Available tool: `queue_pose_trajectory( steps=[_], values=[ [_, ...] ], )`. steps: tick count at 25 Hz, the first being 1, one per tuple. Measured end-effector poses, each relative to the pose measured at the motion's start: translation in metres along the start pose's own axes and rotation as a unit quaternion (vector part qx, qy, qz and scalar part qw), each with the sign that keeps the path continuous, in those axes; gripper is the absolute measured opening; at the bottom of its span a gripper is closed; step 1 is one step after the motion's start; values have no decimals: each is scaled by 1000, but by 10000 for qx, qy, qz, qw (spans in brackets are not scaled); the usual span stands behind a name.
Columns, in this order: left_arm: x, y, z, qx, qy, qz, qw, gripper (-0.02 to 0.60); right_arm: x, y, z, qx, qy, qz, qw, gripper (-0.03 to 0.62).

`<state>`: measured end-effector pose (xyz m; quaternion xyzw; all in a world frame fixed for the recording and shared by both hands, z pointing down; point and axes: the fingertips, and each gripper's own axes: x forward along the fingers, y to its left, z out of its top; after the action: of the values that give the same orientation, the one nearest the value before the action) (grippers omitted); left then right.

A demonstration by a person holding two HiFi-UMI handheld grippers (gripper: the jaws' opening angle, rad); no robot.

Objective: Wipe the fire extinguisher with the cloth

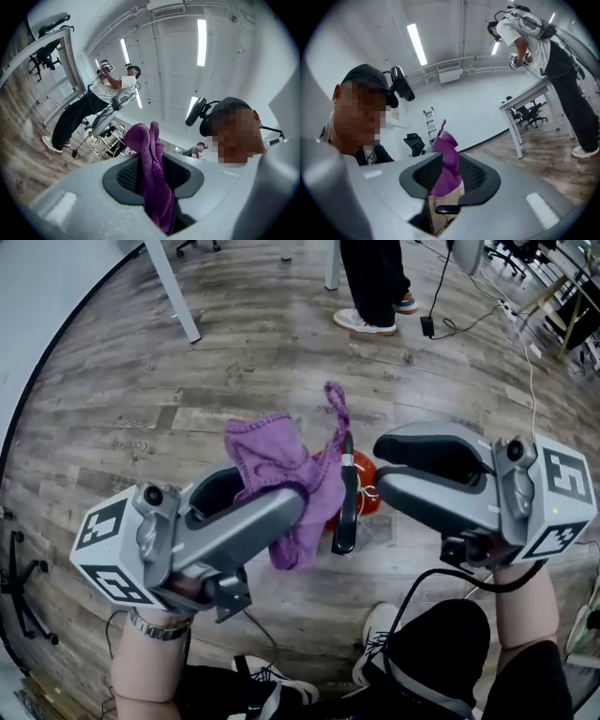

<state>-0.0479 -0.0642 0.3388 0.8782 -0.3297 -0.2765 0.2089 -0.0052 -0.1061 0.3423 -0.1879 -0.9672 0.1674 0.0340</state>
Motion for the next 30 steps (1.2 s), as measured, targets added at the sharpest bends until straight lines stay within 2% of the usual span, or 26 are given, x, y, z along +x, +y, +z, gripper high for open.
queue_pose_trajectory(
  steps=[5,10,12,16,19,22,23,25,28,30],
  values=[
    [21,1,20,-175,-15,-173,9997,109,20,8,-7,183,312,179,9992,162],
    [29,1,14,-29,144,-234,9996,110,39,13,-21,334,436,461,9974,222],
    [28,1,9,81,256,-223,9994,110,46,15,-24,280,461,547,9970,211],
    [21,4,14,224,228,-181,9993,112,48,13,-24,177,521,506,9972,119],
    [12,8,22,368,148,-107,9992,117,35,5,-18,166,559,330,9978,104],
    [1,14,29,391,122,-13,9992,108,3,-24,1,277,530,65,9982,100],
    [0,14,27,435,207,-20,9988,87,-8,-35,5,261,580,-8,9980,100],
    [0,11,20,632,480,-67,9968,-3,-28,-57,2,138,834,-98,9964,100],
    [6,9,3,969,976,-100,9905,-3,-50,-90,-24,61,1499,-157,9886,100],
    [10,11,-16,1134,1457,-60,9828,-3,-59,-111,-47,214,1924,-61,9811,100]
  ],
)
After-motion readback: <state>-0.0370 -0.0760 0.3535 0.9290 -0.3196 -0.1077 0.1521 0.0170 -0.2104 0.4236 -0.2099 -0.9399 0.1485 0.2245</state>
